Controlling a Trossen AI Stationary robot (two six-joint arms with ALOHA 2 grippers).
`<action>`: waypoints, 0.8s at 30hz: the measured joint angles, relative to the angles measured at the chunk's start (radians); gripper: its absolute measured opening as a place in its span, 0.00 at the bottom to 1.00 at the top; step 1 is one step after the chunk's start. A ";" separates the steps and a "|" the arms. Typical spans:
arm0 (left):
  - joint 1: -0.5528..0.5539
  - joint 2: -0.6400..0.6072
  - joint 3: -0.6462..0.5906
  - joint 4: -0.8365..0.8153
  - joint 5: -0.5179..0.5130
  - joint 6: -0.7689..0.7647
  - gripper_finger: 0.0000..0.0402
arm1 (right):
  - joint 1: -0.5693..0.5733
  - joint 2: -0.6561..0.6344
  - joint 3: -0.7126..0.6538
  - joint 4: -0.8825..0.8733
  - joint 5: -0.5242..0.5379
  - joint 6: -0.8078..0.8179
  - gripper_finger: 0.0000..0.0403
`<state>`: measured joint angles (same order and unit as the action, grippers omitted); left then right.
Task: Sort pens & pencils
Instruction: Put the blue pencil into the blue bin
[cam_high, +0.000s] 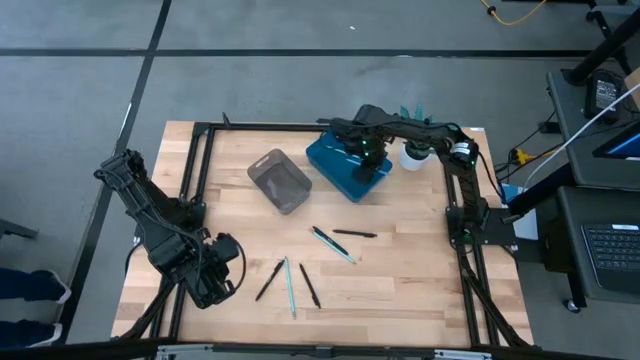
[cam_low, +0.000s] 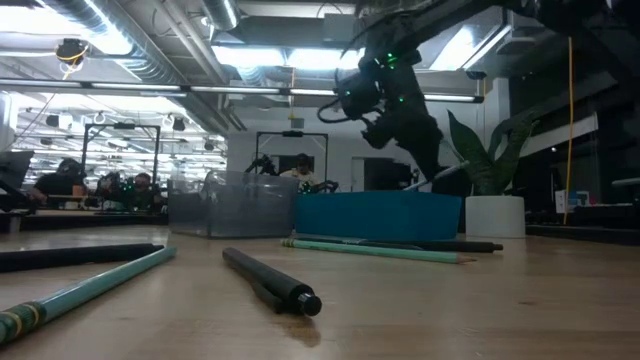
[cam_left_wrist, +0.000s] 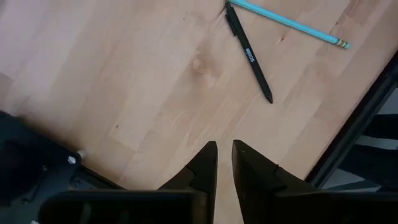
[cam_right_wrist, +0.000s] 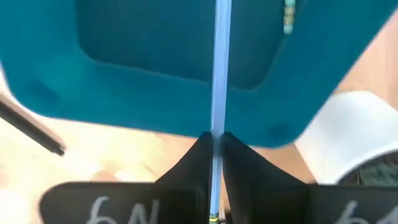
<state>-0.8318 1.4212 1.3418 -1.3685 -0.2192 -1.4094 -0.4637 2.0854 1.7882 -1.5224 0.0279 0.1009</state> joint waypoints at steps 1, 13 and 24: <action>0.009 0.000 0.000 0.000 0.000 0.006 0.11 | 0.004 -0.001 0.000 0.012 -0.002 -0.001 0.08; 0.051 0.000 0.000 0.000 0.000 0.033 0.11 | 0.018 -0.002 0.000 0.129 -0.039 -0.024 0.08; 0.051 0.000 0.000 0.000 0.008 0.031 0.11 | 0.013 -0.002 0.000 0.250 -0.057 -0.057 0.08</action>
<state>-0.7807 1.4212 1.3418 -1.3685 -0.2111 -1.3784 -0.4503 2.0834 1.7882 -1.2721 -0.0292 0.0435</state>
